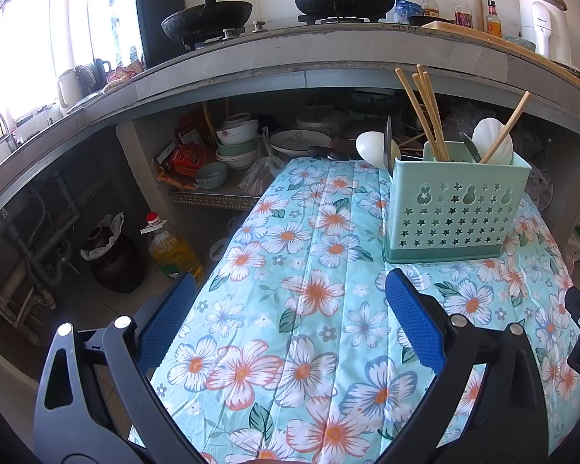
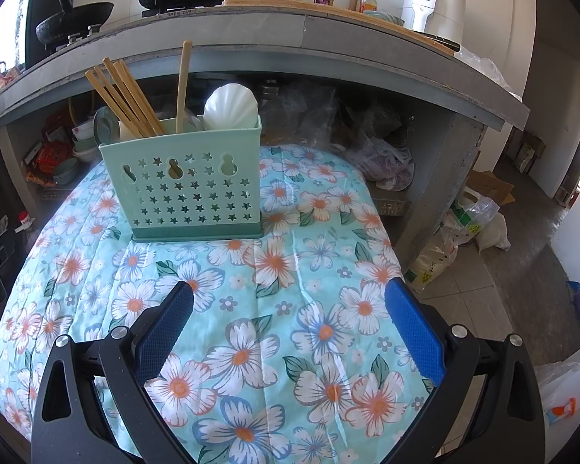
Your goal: Organize utensils
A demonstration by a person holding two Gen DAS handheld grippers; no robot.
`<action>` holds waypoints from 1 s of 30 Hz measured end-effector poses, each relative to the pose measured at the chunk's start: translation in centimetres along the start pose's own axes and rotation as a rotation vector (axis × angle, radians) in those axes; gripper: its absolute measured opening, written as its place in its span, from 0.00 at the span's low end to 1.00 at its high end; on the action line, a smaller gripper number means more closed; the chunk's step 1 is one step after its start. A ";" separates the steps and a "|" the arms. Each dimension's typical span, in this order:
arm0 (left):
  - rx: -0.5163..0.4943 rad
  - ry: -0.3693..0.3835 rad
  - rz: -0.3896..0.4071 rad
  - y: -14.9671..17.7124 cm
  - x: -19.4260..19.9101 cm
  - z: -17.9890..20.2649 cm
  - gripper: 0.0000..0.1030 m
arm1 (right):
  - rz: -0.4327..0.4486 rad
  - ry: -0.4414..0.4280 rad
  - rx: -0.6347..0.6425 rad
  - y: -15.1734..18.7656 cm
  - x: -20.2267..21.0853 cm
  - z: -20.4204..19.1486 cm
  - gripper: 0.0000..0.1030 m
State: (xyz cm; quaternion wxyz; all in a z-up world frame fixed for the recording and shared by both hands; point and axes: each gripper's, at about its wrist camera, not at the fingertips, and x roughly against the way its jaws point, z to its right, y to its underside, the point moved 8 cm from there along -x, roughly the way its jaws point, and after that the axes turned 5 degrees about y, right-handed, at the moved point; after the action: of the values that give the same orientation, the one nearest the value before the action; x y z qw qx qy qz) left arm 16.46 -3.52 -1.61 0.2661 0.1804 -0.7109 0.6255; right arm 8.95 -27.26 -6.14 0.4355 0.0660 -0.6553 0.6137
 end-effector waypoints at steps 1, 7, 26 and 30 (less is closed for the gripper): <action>-0.001 -0.001 -0.001 0.0 0.0 0.0 0.92 | 0.000 0.000 0.000 0.0 0.0 0.0 0.94; 0.000 0.000 -0.001 0.0 0.0 0.0 0.92 | -0.001 -0.001 0.000 0.0 0.1 0.0 0.94; 0.006 0.010 -0.010 0.2 0.1 0.1 0.92 | 0.000 -0.002 0.000 0.1 0.2 0.0 0.94; 0.011 0.015 -0.015 0.3 0.2 0.2 0.92 | 0.000 -0.002 -0.001 0.1 0.2 0.0 0.94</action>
State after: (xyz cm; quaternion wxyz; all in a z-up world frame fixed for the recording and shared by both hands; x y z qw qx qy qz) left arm 16.09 -3.61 -1.73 0.2751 0.1826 -0.7039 0.6288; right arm 8.78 -27.17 -6.05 0.4349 0.0666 -0.6560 0.6132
